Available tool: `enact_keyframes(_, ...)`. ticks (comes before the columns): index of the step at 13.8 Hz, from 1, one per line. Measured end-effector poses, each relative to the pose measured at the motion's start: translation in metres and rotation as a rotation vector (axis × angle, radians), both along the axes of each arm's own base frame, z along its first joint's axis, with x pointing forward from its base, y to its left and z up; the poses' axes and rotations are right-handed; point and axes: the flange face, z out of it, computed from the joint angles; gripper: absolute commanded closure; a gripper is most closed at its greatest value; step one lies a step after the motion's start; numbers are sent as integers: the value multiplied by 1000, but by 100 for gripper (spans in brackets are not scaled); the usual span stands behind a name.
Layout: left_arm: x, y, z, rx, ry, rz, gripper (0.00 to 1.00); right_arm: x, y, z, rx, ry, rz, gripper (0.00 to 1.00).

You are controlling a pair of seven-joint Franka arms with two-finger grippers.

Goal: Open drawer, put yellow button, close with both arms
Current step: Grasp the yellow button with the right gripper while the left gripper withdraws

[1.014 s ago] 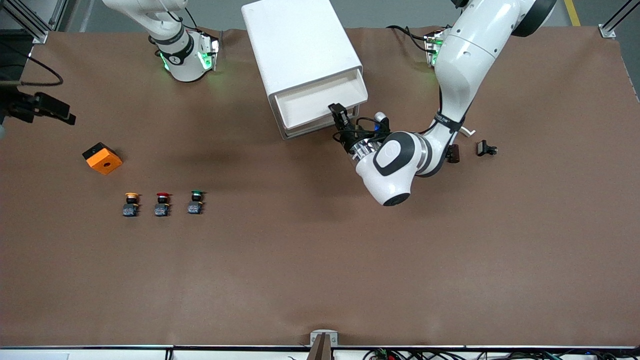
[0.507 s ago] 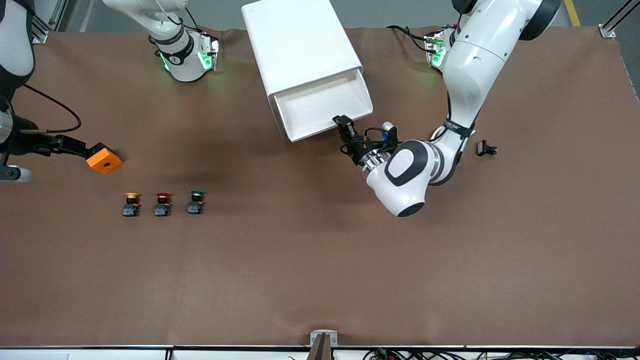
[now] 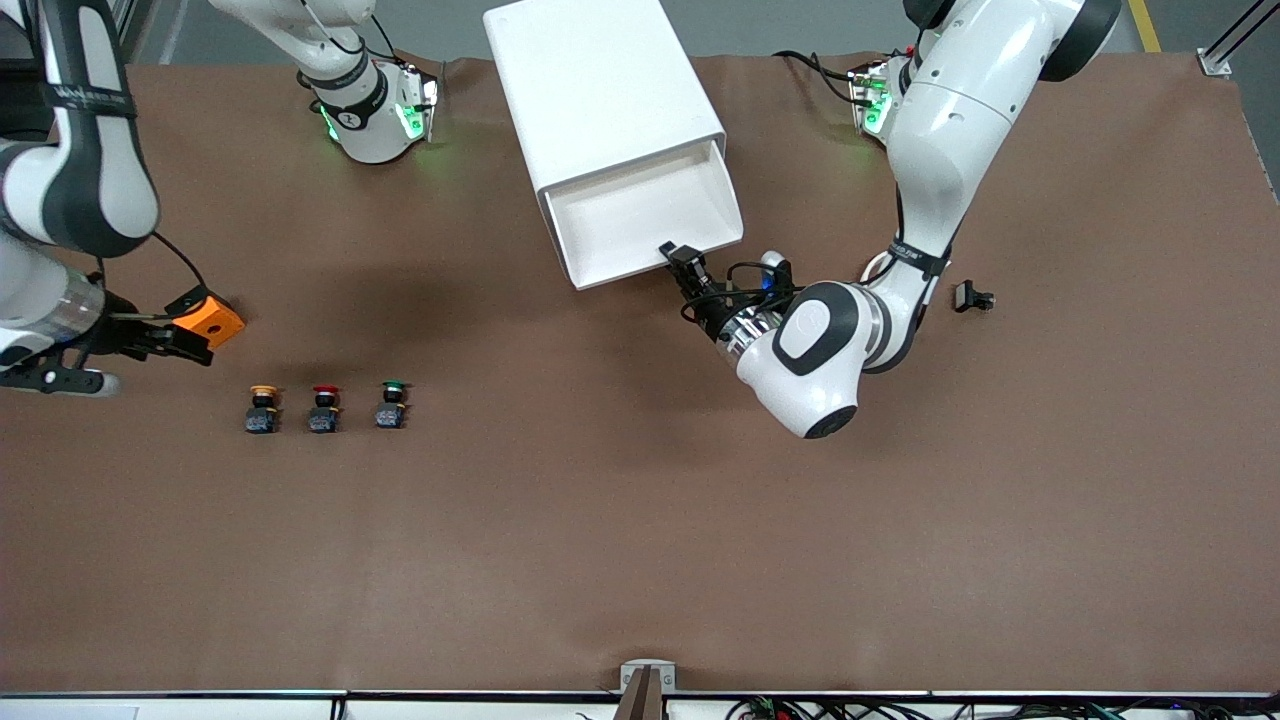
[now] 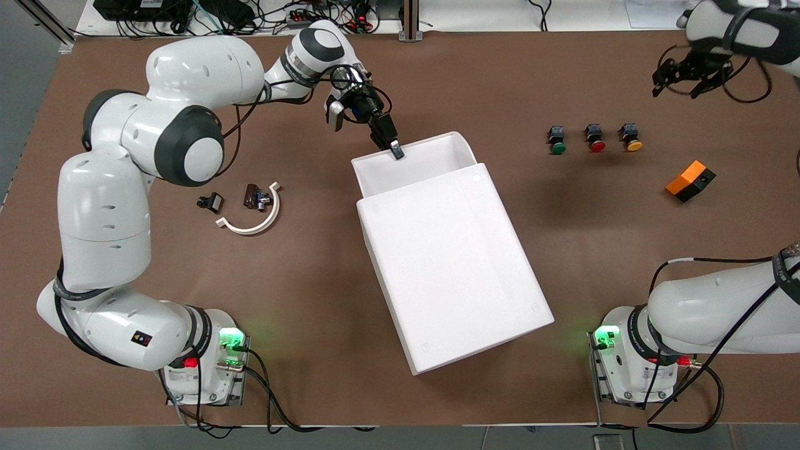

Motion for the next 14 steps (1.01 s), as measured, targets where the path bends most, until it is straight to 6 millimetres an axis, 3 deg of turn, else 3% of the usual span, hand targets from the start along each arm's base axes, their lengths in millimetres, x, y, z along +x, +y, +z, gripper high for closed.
enact_keyframes(2,7,1,6,-3,-23,11,0,-3,0,-35,-7,-21,2,0)
enact_keyframes(5,26,12,20,32,-106,-2,0,7,-6,-84,-26,-67,23,0)
enact_keyframes(8,54,29,49,44,-203,17,0,12,-15,-136,-43,-97,24,0)
enact_keyframes(11,93,86,81,41,-328,57,0,11,-11,-171,-27,-87,8,0)
enact_keyframes(13,112,131,109,56,-460,34,0,13,-4,-181,-8,-80,0,0)
enact_keyframes(14,118,147,121,37,-531,6,0,15,1,-182,-2,-80,3,25)
